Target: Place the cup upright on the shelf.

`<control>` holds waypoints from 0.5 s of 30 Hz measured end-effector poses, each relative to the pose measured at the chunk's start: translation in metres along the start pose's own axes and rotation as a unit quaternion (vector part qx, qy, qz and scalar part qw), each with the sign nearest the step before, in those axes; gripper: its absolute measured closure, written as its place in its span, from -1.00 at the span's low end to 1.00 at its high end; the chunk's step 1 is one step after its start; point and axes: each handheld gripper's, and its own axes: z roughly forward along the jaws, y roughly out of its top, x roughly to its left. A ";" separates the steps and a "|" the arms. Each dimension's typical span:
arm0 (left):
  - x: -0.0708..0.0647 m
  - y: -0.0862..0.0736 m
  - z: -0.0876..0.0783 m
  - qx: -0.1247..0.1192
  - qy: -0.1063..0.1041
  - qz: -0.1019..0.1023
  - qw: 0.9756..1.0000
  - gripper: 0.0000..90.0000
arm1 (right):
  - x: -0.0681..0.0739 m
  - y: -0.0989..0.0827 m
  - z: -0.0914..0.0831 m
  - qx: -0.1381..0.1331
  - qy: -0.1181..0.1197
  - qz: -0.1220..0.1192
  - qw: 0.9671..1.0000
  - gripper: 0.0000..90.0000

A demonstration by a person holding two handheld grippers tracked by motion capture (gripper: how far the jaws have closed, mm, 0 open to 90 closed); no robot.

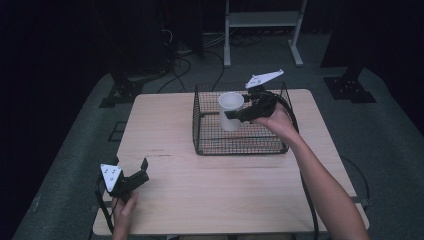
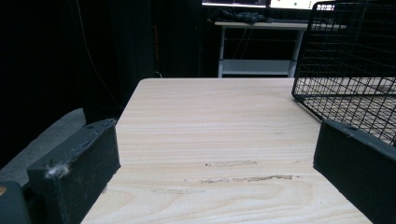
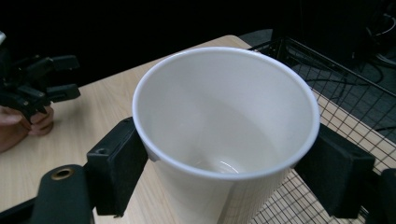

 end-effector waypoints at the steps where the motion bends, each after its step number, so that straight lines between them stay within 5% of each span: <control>1: 0.000 0.000 0.000 0.000 0.000 0.000 1.000 -1.00 | -0.002 0.000 0.001 0.001 0.001 0.000 1.000 -0.55; 15: 0.000 0.000 0.000 -0.001 -0.002 -0.001 1.000 -1.00 | -0.033 -0.005 0.030 0.019 -0.024 0.024 0.999 -0.56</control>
